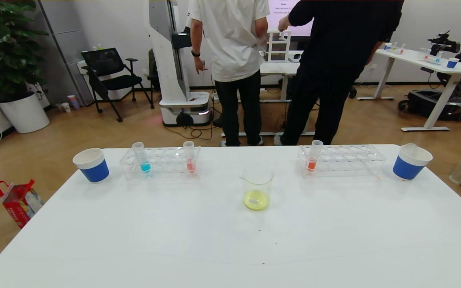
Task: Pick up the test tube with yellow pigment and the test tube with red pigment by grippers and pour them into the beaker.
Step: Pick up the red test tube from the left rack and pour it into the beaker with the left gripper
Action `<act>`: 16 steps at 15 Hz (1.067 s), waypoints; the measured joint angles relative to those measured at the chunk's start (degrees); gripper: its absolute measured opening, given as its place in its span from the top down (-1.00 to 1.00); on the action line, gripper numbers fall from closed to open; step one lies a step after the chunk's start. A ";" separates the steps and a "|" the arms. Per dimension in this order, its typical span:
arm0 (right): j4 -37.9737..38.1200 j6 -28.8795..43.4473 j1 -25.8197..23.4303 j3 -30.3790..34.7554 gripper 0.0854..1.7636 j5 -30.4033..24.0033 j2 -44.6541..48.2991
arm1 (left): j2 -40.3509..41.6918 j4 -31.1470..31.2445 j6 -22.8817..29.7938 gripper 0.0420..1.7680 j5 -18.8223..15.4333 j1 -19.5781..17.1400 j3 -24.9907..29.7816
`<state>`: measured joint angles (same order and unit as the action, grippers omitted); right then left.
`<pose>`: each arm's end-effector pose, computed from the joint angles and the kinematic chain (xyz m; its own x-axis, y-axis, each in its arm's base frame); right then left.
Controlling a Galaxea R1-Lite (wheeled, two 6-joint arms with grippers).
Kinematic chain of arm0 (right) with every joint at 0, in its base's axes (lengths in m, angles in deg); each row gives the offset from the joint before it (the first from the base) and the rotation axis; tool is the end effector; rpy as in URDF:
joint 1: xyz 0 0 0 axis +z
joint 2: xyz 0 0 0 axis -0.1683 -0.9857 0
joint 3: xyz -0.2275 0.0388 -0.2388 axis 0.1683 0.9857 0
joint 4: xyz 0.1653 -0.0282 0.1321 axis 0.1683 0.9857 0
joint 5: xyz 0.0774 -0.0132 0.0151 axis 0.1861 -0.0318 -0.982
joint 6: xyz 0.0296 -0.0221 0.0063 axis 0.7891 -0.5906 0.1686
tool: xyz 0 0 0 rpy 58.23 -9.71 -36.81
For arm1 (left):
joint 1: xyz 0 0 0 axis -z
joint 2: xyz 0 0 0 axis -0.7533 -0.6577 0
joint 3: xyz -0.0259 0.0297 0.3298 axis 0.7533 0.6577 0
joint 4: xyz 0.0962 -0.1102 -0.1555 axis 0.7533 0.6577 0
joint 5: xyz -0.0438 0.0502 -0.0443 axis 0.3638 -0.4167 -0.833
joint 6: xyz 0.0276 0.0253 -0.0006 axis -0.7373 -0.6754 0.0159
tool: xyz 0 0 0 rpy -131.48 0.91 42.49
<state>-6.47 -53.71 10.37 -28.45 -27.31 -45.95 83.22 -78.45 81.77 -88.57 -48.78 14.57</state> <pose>-0.0150 0.0003 0.0751 0.9997 0.0225 -0.0027 -0.0225 0.9997 -0.0073 -0.0166 -0.0001 0.0809 0.9999 -0.0054 0.0120 0.0053 1.0000 0.0057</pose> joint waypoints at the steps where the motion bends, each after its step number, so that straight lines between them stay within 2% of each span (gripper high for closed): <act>1: 0.00 0.00 0.00 0.00 -0.97 0.00 0.00 | -0.35 0.27 -0.02 -0.98 -0.06 0.00 -1.79; 4: 0.00 0.00 0.00 0.00 -0.97 0.00 0.00 | -6.39 -0.30 0.33 -0.98 -0.15 0.21 -8.73; 6: -0.02 0.00 0.00 0.00 -0.97 0.00 0.00 | -13.74 -4.63 0.54 -0.98 -0.17 0.43 -13.09; 9: 0.00 0.00 0.00 0.00 -0.97 0.00 0.00 | -27.39 -17.77 0.44 -0.98 -0.20 0.32 -16.07; 13: 0.00 0.00 0.00 0.00 -0.97 0.00 0.00 | -48.37 -35.26 0.74 -0.98 0.13 0.32 -17.12; 15: 0.00 0.00 0.00 0.00 -0.97 0.02 0.00 | -58.48 -43.96 1.15 -0.98 2.13 1.48 -17.70; 16: 0.00 0.00 0.00 0.00 -0.97 0.00 0.00 | -63.88 -48.92 1.37 -0.98 4.45 3.01 -17.92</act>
<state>-6.47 -53.71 10.37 -28.45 -27.31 -45.95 19.34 -127.37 83.14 -84.12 -45.77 -3.35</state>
